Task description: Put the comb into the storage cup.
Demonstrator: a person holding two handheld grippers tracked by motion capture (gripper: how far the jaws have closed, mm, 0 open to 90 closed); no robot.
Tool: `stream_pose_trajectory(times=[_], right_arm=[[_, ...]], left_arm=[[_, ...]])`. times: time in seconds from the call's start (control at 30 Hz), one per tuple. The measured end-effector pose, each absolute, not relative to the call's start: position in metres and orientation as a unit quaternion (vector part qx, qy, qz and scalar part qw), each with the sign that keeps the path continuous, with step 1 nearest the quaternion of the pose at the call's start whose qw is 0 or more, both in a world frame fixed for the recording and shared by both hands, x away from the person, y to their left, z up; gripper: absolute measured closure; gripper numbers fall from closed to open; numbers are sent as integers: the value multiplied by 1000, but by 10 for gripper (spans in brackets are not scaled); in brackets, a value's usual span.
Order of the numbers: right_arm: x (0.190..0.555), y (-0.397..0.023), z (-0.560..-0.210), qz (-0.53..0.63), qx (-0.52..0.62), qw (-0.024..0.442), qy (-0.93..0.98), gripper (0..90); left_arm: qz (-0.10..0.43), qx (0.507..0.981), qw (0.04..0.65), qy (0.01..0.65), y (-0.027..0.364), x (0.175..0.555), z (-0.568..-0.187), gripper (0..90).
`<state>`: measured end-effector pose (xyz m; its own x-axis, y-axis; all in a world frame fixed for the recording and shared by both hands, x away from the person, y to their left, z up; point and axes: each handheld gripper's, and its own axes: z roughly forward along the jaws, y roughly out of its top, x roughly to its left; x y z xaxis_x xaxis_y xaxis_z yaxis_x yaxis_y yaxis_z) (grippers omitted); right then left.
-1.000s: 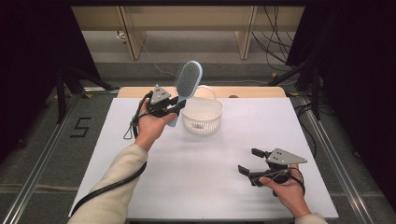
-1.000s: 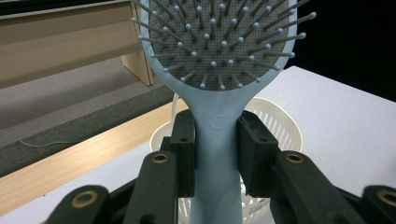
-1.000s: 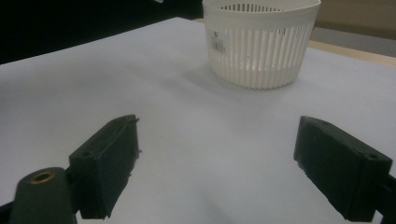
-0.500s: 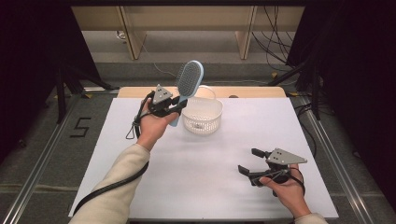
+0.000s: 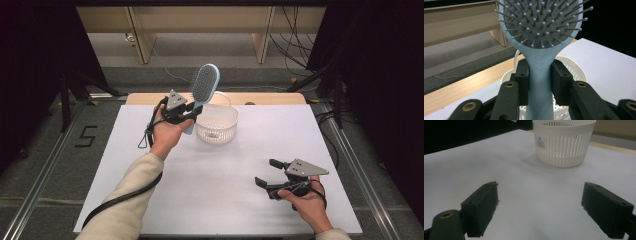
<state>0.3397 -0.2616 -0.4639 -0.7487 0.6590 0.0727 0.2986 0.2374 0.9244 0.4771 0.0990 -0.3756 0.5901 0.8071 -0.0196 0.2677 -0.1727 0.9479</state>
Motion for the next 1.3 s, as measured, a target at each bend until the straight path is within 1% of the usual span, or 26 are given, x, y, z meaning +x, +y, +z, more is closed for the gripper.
stream_pose_trajectory(times=[1.3], right_arm=[[340, -262, -464, 534, 312, 167, 768, 149]], left_arm=[[253, 721, 530, 369, 83, 488, -371, 696]])
